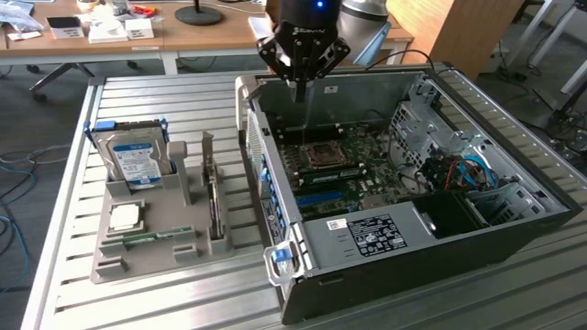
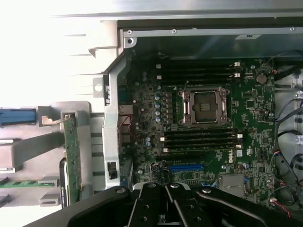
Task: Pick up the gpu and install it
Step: 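Reach for the gpu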
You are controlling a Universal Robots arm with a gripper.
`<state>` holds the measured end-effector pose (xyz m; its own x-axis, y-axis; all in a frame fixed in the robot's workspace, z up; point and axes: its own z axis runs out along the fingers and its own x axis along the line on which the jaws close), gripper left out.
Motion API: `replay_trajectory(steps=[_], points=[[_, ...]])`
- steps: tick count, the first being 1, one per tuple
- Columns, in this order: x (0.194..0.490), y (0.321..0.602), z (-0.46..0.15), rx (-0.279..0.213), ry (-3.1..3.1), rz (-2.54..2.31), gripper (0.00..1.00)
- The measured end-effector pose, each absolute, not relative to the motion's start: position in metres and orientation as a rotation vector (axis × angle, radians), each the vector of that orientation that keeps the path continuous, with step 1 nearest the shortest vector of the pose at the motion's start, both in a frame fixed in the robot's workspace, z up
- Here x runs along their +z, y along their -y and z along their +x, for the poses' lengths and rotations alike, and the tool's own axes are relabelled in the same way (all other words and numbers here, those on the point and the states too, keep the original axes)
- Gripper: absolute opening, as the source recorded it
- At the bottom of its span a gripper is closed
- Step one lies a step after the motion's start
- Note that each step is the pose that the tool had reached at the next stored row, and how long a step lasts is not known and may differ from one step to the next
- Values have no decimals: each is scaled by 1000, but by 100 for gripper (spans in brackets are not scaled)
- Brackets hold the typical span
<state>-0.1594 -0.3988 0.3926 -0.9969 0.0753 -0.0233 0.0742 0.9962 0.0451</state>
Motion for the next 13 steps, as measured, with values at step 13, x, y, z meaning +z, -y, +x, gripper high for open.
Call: replay_trajectory(steps=[13], points=[[392,399,-170,69,-3114,117,11]])
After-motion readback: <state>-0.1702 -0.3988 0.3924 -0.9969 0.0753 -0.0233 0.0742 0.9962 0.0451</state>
